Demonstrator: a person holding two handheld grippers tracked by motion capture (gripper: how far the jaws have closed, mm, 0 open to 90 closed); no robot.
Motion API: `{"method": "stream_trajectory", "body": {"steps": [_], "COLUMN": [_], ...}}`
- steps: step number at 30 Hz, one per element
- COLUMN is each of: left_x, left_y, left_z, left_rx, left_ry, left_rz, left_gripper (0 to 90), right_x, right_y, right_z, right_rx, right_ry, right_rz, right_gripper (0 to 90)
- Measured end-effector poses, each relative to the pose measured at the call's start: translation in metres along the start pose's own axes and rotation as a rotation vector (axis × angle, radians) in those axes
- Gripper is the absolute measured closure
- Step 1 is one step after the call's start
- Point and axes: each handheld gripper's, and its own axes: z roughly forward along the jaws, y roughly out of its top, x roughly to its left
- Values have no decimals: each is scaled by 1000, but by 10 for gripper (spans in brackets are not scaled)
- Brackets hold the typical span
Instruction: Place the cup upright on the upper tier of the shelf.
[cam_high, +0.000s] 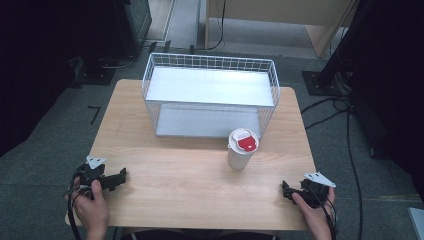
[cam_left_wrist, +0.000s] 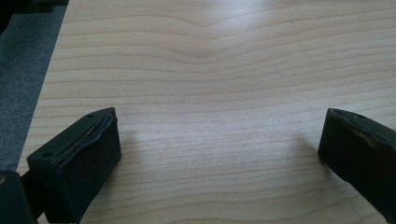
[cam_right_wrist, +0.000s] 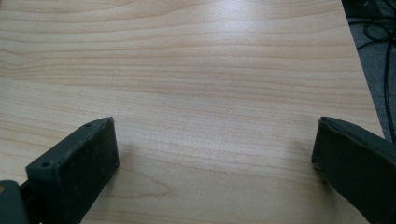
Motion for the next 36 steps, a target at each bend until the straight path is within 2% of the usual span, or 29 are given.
{"method": "stream_trajectory", "body": {"steps": [7, 10, 13, 17, 21, 25, 36], "left_x": [0, 0, 0, 0, 0, 0, 0], "left_y": [0, 0, 0, 0, 0, 0, 0], "left_z": [0, 0, 0, 0, 0, 0, 0], "left_rx": [0, 0, 0, 0, 0, 0, 0], "left_ry": [0, 0, 0, 0, 0, 0, 0], "left_rz": [0, 0, 0, 0, 0, 0, 0], "left_gripper": [0, 0, 0, 0, 0, 0, 0], "right_x": [0, 0, 2, 10, 24, 34, 54], "right_y": [-1, -1, 1, 6, 11, 14, 18], "right_z": [-1, -4, -6, -8, -10, -9, -7], "right_rx": [-2, 1, -20, -29, -38, -48, -55], "right_ry": [-5, 18, 37, 47, 69, 80, 111], "right_rz": [9, 17, 32, 25, -8, -21, -58], "right_gripper": [3, 3, 3, 3, 2, 3, 2]}}
